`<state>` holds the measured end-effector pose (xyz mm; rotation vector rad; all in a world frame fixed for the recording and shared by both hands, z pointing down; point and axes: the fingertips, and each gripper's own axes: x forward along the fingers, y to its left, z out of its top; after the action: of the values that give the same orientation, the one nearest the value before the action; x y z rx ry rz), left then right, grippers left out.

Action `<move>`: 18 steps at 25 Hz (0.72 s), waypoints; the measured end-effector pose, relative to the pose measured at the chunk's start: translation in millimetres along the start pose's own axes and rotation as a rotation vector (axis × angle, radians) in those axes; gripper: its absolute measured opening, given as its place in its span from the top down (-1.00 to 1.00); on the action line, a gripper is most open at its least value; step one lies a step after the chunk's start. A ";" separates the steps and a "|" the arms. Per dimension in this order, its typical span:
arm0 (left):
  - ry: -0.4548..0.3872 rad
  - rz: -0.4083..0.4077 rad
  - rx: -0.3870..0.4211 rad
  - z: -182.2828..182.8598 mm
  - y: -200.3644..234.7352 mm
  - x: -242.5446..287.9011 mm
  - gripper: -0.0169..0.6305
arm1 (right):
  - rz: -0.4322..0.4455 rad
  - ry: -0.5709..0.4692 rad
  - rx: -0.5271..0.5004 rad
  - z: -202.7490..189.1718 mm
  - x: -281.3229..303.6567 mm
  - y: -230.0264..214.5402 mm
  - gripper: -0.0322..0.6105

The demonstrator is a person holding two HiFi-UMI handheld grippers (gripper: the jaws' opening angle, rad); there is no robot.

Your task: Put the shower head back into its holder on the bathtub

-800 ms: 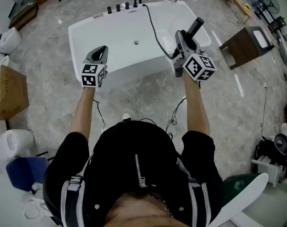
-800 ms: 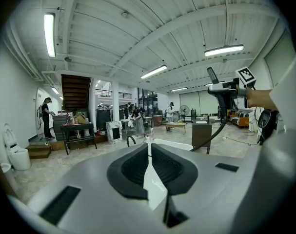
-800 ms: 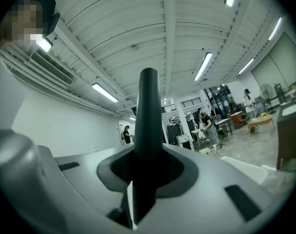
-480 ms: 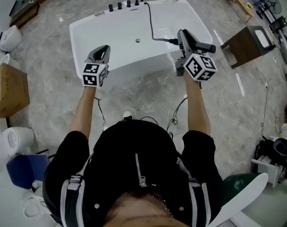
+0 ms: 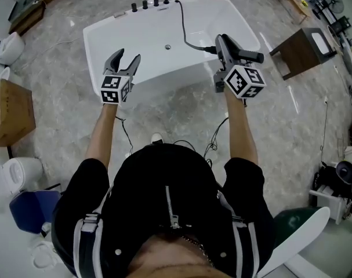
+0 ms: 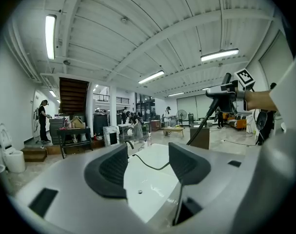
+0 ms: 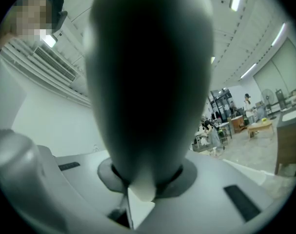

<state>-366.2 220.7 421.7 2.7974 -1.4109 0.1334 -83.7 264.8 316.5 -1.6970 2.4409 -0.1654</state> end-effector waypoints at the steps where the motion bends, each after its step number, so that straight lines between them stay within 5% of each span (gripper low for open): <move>1: -0.004 -0.006 0.002 0.3 0.2 0.8 0.10 | -0.003 -0.001 0.002 -0.3 -0.5 -0.5 0.65; 5: -0.024 -0.023 0.005 1.5 2.3 4.5 -0.09 | -0.018 -0.007 0.022 0.9 -1.8 -5.3 0.65; 18: 0.008 -0.103 0.024 -16.7 19.3 24.3 -0.09 | -0.067 -0.018 0.047 -0.7 9.4 -6.8 0.65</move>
<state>-368.5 190.4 439.6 2.8778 -1.2684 0.1618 -80.7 253.6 317.7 -1.7533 2.3501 -0.2123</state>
